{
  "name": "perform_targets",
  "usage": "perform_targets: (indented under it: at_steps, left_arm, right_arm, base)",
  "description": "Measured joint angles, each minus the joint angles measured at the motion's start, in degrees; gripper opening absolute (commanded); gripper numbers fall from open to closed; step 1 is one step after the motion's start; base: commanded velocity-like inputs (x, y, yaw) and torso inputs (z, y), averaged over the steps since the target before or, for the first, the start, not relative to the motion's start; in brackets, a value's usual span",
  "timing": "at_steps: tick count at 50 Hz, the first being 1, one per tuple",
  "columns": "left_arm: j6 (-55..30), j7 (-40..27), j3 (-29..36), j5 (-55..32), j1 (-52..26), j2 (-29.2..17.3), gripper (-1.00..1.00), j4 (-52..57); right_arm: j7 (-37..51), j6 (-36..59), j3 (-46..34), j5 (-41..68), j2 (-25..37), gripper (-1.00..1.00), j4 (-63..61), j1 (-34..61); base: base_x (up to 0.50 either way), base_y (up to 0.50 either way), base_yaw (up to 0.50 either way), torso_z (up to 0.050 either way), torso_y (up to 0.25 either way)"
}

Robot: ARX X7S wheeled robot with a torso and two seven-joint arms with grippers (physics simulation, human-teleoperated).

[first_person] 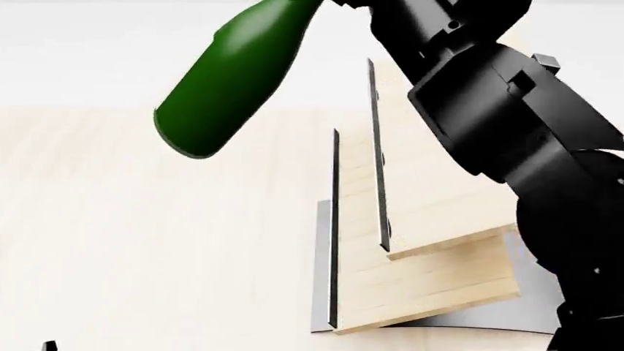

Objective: Put the wine bottle on the wine rack.

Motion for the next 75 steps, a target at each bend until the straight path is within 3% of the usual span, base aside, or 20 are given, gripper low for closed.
perform_targets:
  at_steps: [75]
  left_arm:
    - [-0.8, -0.6, 1.6, 0.7, -1.0, -0.3, 1.00, -0.9]
  right_arm:
    - [-5.9, -2.1, 10.9, 8.4, 11.9, -1.00, 12.9, -6.3]
  base:
    - [0.00, 0.00, 0.00, 0.000, 0.001]
